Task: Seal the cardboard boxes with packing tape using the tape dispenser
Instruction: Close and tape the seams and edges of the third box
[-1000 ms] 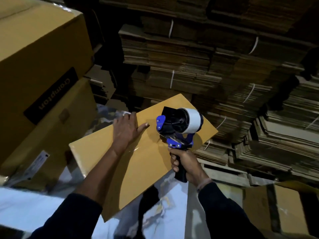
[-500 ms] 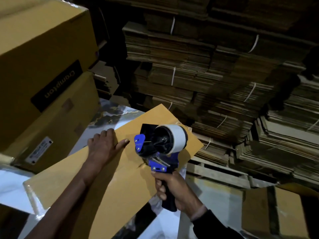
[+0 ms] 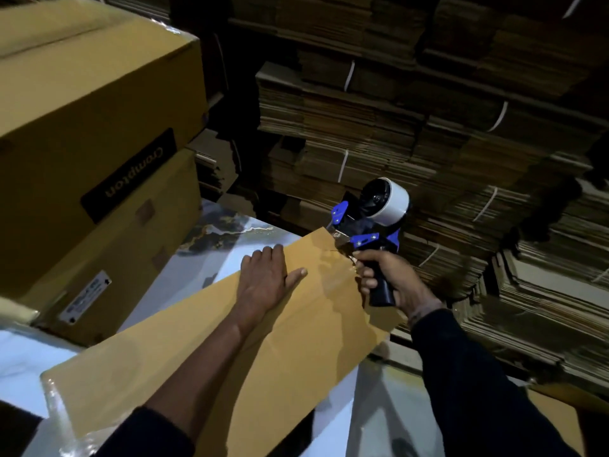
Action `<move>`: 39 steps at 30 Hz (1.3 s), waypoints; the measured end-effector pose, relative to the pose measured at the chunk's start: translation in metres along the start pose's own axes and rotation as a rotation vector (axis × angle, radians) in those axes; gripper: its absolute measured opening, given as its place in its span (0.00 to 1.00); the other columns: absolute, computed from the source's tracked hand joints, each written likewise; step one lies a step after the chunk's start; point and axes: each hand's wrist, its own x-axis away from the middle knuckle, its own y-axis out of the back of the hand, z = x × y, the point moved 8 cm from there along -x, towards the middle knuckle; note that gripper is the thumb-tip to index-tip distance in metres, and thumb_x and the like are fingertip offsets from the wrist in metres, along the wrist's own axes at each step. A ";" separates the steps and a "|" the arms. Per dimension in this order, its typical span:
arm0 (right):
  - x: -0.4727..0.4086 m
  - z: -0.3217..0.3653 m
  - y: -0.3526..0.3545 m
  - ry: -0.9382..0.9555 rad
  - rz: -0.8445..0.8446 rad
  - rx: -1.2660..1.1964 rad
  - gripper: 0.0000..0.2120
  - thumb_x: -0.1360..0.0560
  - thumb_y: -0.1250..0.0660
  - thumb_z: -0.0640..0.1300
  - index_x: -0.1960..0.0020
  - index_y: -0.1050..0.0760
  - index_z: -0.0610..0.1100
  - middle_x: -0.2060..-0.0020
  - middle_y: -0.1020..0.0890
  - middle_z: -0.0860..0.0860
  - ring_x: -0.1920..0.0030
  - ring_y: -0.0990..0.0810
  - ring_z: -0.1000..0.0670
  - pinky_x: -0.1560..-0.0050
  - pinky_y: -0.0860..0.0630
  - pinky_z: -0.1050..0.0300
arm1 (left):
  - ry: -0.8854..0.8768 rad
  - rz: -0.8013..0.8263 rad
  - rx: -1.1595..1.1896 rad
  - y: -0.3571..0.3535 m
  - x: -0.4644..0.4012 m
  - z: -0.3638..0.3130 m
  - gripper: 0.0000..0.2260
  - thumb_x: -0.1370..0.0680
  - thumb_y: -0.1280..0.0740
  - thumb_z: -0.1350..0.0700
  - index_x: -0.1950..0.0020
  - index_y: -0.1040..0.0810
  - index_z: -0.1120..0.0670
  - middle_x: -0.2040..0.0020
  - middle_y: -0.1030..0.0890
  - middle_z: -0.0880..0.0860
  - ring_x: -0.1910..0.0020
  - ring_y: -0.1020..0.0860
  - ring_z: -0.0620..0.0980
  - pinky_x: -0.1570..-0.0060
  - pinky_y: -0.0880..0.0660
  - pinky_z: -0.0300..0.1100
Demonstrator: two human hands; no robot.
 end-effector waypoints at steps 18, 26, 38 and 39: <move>-0.055 0.055 0.009 -0.038 -0.042 0.025 0.05 0.21 0.34 0.40 0.56 0.27 0.42 0.72 0.29 0.50 0.77 0.34 0.53 0.80 0.35 0.60 | -0.004 0.084 0.849 0.011 -0.105 -0.023 0.38 0.26 0.21 0.47 0.21 0.34 0.53 0.23 0.31 0.55 0.29 0.26 0.53 0.34 0.25 0.50; -0.054 0.038 0.000 -0.096 -0.006 0.091 0.14 0.20 0.35 0.43 0.65 0.27 0.44 0.73 0.31 0.51 0.76 0.35 0.53 0.77 0.34 0.59 | -0.059 0.182 0.861 -0.007 -0.117 -0.031 0.45 0.32 0.17 0.46 0.20 0.35 0.51 0.21 0.31 0.53 0.24 0.30 0.54 0.28 0.29 0.53; -0.063 0.023 0.001 -0.068 0.070 0.080 0.14 0.20 0.35 0.43 0.65 0.26 0.46 0.71 0.32 0.51 0.75 0.35 0.53 0.75 0.35 0.59 | -0.070 0.218 0.861 -0.014 -0.111 -0.037 0.31 0.28 0.19 0.54 0.28 0.27 0.51 0.34 0.18 0.50 0.35 0.21 0.49 0.42 0.28 0.41; -0.063 0.022 0.001 -0.071 0.072 0.081 0.14 0.20 0.35 0.43 0.66 0.26 0.47 0.71 0.32 0.51 0.75 0.35 0.53 0.74 0.35 0.59 | -0.077 0.218 0.846 -0.014 -0.111 -0.037 0.29 0.28 0.19 0.52 0.29 0.26 0.51 0.35 0.18 0.50 0.36 0.21 0.49 0.42 0.26 0.42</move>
